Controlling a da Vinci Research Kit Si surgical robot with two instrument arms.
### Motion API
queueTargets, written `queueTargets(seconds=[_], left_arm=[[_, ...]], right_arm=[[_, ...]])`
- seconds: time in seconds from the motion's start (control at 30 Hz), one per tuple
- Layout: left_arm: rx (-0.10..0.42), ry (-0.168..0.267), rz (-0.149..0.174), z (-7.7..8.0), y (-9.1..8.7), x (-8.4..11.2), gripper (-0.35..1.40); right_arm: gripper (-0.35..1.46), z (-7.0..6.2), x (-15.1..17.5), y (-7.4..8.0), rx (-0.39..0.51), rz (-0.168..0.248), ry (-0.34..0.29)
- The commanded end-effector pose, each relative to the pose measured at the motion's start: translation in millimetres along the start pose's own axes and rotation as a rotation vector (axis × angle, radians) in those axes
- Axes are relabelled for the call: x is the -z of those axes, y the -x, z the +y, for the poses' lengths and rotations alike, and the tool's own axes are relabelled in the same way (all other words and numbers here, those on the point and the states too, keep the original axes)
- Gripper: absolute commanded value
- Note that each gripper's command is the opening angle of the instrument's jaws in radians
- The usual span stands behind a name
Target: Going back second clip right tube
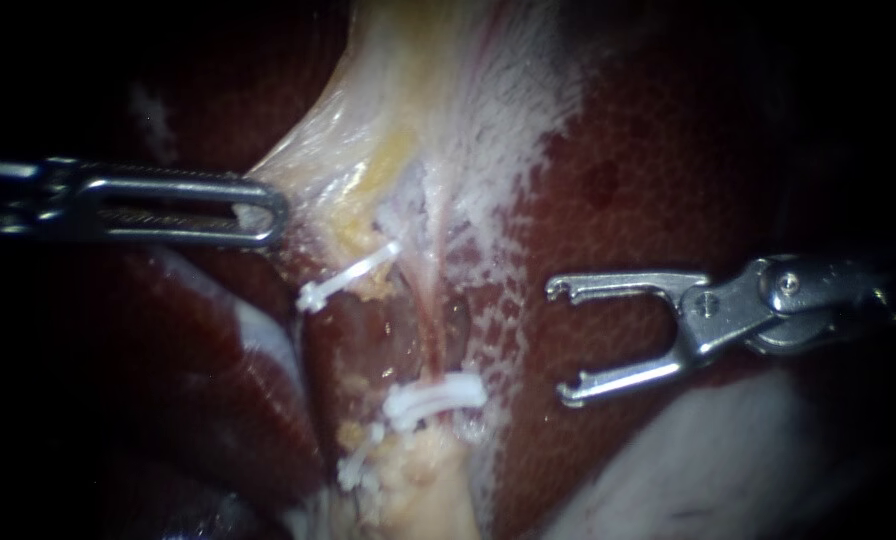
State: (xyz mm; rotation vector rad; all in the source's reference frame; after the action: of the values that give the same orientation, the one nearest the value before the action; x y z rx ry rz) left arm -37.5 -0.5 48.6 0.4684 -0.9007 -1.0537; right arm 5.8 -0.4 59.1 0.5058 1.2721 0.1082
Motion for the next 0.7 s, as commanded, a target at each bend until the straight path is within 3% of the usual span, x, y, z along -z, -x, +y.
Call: queueTargets(seconds=[0.03, 0.2, 0.37, 0.7], left_arm=[[-0.003, 0.002, 0.009, 0.4, -0.3, -0.5, -0.35], [-0.021, -0.015, 0.041, 1.8, -1.7, -3.8, -0.35], [-0.025, -0.023, 0.053, 2.5, -1.7, -6.7, -0.35], [-0.024, -0.028, 0.064, 2.4, -2.3, -8.0, -0.35]], right_arm=[[0.60, 0.0, 0.0, 0.0, 0.000, 0.000, 0.000], [0.60, -0.1, 0.3, 0.0, 0.000, 0.000, -0.002], [0.60, -0.1, 0.4, -0.1, -0.001, 0.001, -0.002], [0.60, -0.1, 0.5, -0.4, -0.004, 0.001, 0.000]])
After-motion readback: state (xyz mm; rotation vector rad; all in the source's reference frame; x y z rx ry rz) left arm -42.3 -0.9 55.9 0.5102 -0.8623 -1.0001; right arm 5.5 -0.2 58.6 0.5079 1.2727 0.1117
